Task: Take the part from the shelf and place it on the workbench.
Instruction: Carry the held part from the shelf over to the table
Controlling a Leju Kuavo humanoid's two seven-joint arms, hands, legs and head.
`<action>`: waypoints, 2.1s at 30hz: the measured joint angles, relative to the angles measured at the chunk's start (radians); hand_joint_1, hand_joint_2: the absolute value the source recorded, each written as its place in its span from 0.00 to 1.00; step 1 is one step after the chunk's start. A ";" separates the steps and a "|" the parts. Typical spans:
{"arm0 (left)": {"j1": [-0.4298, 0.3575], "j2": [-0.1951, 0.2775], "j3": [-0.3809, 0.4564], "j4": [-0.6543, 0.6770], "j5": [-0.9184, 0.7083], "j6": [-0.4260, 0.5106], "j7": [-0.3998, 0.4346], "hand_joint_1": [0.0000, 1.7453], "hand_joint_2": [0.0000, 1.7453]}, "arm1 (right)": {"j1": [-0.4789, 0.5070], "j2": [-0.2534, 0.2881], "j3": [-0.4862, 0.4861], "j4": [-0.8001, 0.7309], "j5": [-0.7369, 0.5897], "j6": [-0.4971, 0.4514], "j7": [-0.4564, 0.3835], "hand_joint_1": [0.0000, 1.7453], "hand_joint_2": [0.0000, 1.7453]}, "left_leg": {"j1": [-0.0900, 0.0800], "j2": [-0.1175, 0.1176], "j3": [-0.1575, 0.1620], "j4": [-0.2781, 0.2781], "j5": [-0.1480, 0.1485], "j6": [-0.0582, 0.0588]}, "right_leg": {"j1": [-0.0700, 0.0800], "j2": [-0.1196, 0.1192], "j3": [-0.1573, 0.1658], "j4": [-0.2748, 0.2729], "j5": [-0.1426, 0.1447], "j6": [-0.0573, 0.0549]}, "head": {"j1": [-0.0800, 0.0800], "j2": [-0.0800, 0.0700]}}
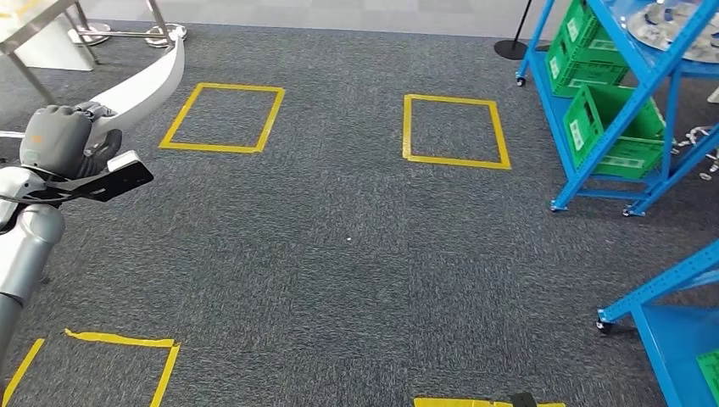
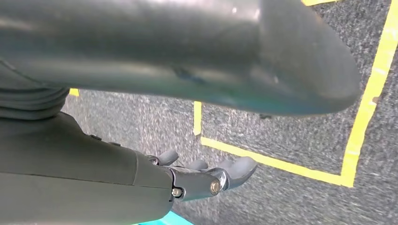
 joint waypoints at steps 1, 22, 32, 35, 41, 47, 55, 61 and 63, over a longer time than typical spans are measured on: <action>0.001 -0.007 0.000 -0.002 -0.007 -0.003 0.012 1.00 1.00 | 0.000 -0.003 0.000 0.000 -0.001 0.003 0.003 0.00 0.00 | 0.000 -0.017 0.000 0.002 0.000 0.000 | 0.001 0.002 -0.015 0.014 0.010 0.000 | 0.000 0.000; -0.172 -0.171 -0.027 0.149 -0.047 0.001 0.009 1.00 1.00 | -0.040 -0.085 -0.318 -0.002 -0.420 0.275 0.247 0.00 0.00 | -0.010 0.105 0.000 0.009 -0.008 -0.031 | 0.012 -0.100 0.125 -0.280 0.138 -0.032 | -0.005 0.000; -0.189 -0.233 -0.029 0.191 -0.054 0.009 0.004 1.00 1.00 | -0.047 -0.106 -0.340 -0.001 -0.398 0.480 0.216 0.00 0.00 | 0.006 -0.017 0.011 -0.003 -0.001 0.004 | -0.001 0.000 -0.015 -0.007 0.039 0.010 | 0.007 0.000; -0.195 -0.247 -0.029 0.200 -0.057 0.008 0.005 1.00 1.00 | -0.044 -0.099 -0.326 -0.001 -0.342 0.496 0.253 0.00 0.00 | 0.010 -0.059 0.008 0.010 -0.007 -0.009 | -0.012 0.038 0.057 -0.182 0.135 0.014 | 0.008 0.000; -0.209 -0.261 -0.029 0.216 -0.062 0.000 0.004 1.00 1.00 | -0.039 -0.086 -0.234 0.000 -0.180 0.546 0.310 0.00 0.00 | 0.011 -0.080 -0.018 0.025 -0.011 -0.049 | -0.014 0.034 0.100 -0.270 0.155 -0.019 | 0.006 0.000; -0.216 -0.272 -0.029 0.234 -0.062 0.000 0.005 1.00 1.00 | -0.026 -0.083 -0.104 0.000 -0.049 0.571 0.273 0.00 0.00 | 0.008 0.032 -0.148 0.288 -0.114 -0.055 | -0.006 -0.038 0.105 -0.274 0.152 -0.039 | -0.006 0.000; -0.232 -0.271 -0.029 0.243 -0.061 -0.007 0.010 1.00 1.00 | -0.029 -0.082 -0.002 0.000 -0.006 0.560 0.248 0.00 0.00 | -0.016 0.093 -0.006 0.009 -0.003 -0.005 | 0.011 -0.135 0.134 -0.277 0.126 -0.014 | -0.003 0.000; -0.244 -0.275 -0.029 0.257 -0.094 -0.007 0.045 1.00 1.00 | -0.021 -0.084 0.018 0.000 -0.006 0.546 0.260 0.00 0.00 | 0.000 0.010 -0.001 0.002 0.003 0.015 | 0.002 -0.003 0.006 -0.011 0.006 0.009 | 0.007 0.000; -0.243 -0.275 -0.029 0.265 -0.102 -0.008 0.054 1.00 1.00 | -0.018 -0.085 0.018 0.000 -0.011 0.542 0.265 0.00 0.00 | 0.001 -0.021 -0.002 0.006 0.002 0.014 | 0.001 0.002 -0.008 -0.012 0.038 0.009 | 0.008 0.000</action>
